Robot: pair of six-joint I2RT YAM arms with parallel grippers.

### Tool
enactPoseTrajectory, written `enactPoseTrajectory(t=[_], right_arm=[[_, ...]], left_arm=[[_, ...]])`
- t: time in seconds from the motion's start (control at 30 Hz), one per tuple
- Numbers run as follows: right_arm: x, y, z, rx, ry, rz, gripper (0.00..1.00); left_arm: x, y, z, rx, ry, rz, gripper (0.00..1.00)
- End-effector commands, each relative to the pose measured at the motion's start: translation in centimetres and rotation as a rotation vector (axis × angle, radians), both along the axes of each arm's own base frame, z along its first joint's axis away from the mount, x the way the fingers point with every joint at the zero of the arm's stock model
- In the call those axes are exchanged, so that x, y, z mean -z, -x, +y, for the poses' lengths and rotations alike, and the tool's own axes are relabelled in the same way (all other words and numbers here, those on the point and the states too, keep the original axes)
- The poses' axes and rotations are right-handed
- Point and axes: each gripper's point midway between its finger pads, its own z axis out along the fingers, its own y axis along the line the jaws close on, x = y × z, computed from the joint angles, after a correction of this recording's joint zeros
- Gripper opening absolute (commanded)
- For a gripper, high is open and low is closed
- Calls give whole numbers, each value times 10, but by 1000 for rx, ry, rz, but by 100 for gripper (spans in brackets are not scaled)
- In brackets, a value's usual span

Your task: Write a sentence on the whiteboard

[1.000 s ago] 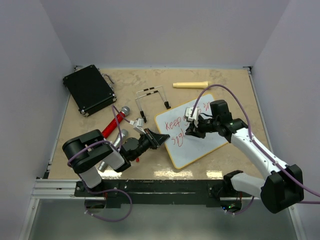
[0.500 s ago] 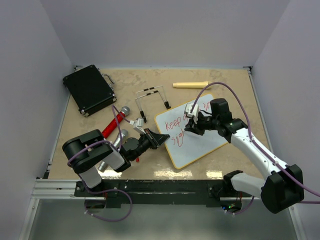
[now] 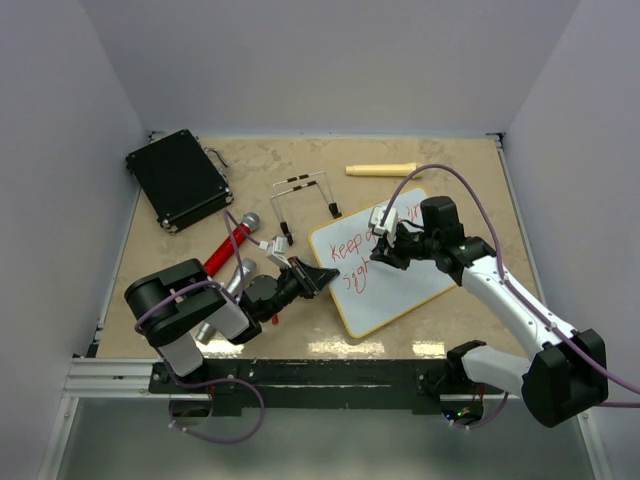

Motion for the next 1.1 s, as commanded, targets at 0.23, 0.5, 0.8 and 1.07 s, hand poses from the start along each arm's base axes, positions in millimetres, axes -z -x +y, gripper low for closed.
enactPoseTrajectory(t=[0.23,0.5,0.8,1.07], right_arm=[[6,15,-5,-90,68,16,0],[-9,9,-2,-70,32,-27,0],[-29,-10,-1,10,-12,-94,0],[-18,-8,-2,6,9,-59,0]], left_arm=[[-64,6,2,23,117,-285,0],[-63,6,1,26,116,-282,0],[-62,6,1,28,117,-282,0],[-63,6,0,31,119,-284,0]])
